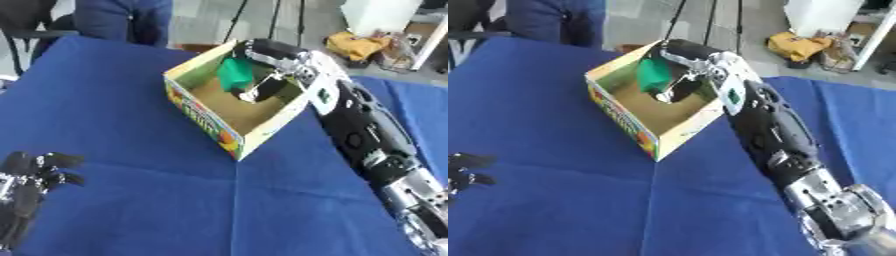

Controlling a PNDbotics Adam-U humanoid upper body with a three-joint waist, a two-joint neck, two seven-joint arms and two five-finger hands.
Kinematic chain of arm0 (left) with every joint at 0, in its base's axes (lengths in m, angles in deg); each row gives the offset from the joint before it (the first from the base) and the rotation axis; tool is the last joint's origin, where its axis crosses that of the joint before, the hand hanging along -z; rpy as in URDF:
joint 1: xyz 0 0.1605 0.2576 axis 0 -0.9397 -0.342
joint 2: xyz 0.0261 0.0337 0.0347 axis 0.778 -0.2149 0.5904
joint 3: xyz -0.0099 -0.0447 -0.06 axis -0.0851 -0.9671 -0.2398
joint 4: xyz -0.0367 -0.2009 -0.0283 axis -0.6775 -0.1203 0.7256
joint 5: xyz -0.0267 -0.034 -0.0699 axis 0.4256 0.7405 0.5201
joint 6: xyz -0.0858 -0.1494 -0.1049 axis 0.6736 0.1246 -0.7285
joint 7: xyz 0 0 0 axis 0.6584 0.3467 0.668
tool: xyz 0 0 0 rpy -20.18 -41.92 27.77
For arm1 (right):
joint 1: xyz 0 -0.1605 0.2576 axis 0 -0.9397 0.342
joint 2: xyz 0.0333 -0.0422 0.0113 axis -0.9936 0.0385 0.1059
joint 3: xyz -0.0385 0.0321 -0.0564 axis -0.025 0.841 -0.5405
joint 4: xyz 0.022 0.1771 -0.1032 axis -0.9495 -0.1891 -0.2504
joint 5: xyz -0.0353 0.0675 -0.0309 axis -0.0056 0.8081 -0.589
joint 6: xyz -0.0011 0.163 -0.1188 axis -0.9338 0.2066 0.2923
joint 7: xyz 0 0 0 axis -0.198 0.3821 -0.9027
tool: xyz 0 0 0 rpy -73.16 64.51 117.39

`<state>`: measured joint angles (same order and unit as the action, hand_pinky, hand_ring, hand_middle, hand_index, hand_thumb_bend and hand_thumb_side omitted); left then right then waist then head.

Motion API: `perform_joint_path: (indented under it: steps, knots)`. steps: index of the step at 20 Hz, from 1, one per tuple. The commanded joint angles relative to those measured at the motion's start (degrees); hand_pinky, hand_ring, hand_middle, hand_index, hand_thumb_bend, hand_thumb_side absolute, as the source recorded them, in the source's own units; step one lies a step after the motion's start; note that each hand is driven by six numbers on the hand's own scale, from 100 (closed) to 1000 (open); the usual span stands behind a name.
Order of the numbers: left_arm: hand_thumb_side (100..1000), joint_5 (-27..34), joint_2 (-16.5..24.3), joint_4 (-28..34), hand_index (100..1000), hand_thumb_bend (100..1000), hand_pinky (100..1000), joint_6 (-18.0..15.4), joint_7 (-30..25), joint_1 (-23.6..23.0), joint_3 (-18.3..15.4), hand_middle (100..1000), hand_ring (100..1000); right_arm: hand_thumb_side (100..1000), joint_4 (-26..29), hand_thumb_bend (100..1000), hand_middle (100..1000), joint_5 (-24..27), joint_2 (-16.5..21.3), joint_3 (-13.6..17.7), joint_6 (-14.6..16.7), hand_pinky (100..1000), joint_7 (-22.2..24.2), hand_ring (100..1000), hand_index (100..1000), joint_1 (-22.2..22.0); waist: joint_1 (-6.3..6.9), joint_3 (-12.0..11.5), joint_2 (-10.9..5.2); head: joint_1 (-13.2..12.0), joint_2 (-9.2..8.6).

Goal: Pick up objects on the table and place them in the box.

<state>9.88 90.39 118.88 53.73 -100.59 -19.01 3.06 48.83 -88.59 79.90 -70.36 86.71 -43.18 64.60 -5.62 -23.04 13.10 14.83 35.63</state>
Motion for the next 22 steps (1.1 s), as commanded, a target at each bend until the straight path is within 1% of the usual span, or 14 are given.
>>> perform_joint_path:
  steps: [1, 10, 13, 14, 17, 18, 20, 21, 22]
  knots:
    - [1000, 0.1, 0.3, 1.2, 633, 409, 615, 0.0, -0.2, 1.0, 0.1, 597, 802, 180, 0.0, 100, 474, -1.8, 0.2, 0.0, 0.1, 584, -0.9, 466, 695, 0.8, 0.45, -0.1, -0.82, 0.3, -0.69]
    - [1000, 0.0, 0.1, 1.2, 633, 411, 615, 0.0, -0.1, 1.0, 0.1, 596, 802, 146, -2.2, 100, 493, -5.6, -0.9, -0.1, 0.3, 589, -2.3, 480, 717, 0.0, 0.29, -0.1, -0.61, 0.6, -0.75]
    - [1000, 0.0, 0.1, 1.2, 633, 412, 615, 0.1, -0.1, 1.0, 0.1, 595, 801, 100, -3.0, 100, 504, -7.0, -1.0, 0.0, 0.5, 592, -2.6, 486, 723, -0.3, 0.26, -0.1, -0.56, 0.6, -0.77]
    - [1000, 0.0, 0.1, 1.1, 633, 412, 615, 0.1, -0.1, 1.0, 0.1, 595, 801, 100, -3.2, 100, 511, -7.4, -1.1, 0.0, 0.6, 593, -2.6, 490, 729, -0.3, 0.24, -0.1, -0.53, 0.6, -0.77]
    - [1000, 0.0, 0.1, 1.1, 632, 413, 615, 0.1, 0.0, 1.0, 0.1, 595, 801, 100, -3.6, 100, 566, -8.9, -1.2, 0.0, 0.9, 602, -2.7, 514, 771, -0.4, 0.17, 0.0, -0.47, 0.6, -0.79]
    - [1000, -0.1, 0.1, 1.1, 632, 413, 615, 0.1, 0.0, 1.0, 0.0, 595, 801, 100, -3.7, 100, 625, -9.3, -1.3, -0.1, 1.0, 610, -2.8, 545, 811, -0.5, 0.14, 0.1, -0.45, 0.6, -0.79]
    - [1000, -0.1, 0.1, 1.1, 632, 413, 615, 0.1, 0.0, 1.0, 0.0, 594, 801, 200, -3.6, 100, 703, -10.0, -1.3, -0.1, 1.4, 622, -3.0, 593, 849, -0.5, 0.12, 0.2, -0.44, 0.5, -0.79]
    - [1000, -0.1, 0.1, 1.1, 632, 413, 615, 0.1, 0.0, 1.0, 0.0, 594, 801, 287, -3.5, 100, 763, -10.3, -1.3, -0.1, 1.6, 637, -3.2, 646, 876, -0.6, 0.11, 0.3, -0.45, 0.5, -0.78]
    - [1000, -0.1, 0.1, 1.1, 632, 414, 615, 0.1, 0.0, 1.0, 0.0, 594, 801, 334, -3.4, 100, 798, -10.5, -1.3, -0.1, 1.9, 646, -3.4, 680, 890, -0.6, 0.10, 0.3, -0.48, 0.5, -0.79]
